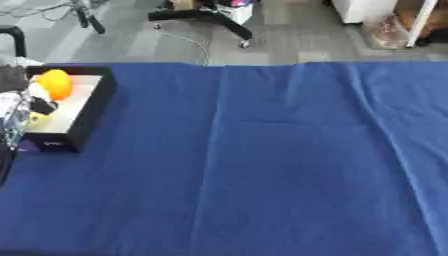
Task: Pick up the objects with one hand, pass them to the other hand, and then place them into the box on the other side of the table.
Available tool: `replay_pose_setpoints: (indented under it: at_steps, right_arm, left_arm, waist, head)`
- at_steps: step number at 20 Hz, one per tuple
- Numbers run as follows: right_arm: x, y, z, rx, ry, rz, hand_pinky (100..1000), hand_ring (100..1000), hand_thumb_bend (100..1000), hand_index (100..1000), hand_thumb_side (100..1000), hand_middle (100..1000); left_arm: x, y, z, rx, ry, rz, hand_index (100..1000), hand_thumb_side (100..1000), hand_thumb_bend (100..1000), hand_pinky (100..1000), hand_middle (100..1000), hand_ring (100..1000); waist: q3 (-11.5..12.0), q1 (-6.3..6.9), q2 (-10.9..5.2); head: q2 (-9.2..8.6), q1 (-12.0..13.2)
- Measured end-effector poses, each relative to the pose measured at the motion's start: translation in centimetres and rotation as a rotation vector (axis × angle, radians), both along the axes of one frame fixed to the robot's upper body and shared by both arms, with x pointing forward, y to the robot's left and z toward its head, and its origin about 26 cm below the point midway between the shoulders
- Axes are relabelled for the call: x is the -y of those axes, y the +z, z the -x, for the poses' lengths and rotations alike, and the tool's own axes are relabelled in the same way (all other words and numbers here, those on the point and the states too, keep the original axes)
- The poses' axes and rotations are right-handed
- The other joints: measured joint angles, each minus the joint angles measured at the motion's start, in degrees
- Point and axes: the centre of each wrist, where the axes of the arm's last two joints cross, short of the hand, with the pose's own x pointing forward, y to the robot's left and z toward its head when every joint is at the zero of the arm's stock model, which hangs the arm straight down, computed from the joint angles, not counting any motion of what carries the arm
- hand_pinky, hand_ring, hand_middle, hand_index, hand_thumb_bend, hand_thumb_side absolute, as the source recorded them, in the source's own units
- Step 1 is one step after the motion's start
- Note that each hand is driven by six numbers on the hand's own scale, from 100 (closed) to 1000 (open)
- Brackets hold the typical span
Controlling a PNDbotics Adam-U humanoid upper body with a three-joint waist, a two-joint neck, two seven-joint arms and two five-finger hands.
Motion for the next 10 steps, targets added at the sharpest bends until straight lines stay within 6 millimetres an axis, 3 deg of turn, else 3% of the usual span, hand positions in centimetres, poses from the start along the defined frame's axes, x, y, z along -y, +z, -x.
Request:
replay_pose_setpoints:
  at_steps: [5, 10]
  right_arm:
    - [0.3, -0.2, 0.1, -0.006, -0.01, -0.002, 806, 442, 100, 818, 428, 483]
    - [0.4, -0.2, 0.1, -0.011, -0.013, -0.003, 807, 441, 100, 818, 427, 483]
  left_arm:
    - [2.3, 4.4, 0.4, 0.293, -0.133, 0.048, 909, 637, 458, 834, 787, 782]
    - [5.2, 7.5, 1.8, 0.538, -0.348, 0.15, 860, 637, 319, 779, 728, 723]
  waist:
    - [0.5, 0.0, 0.0]
    - [0.7, 0.0, 0.0]
  head:
    - [0.0, -1.4]
    - [0.0, -2.4]
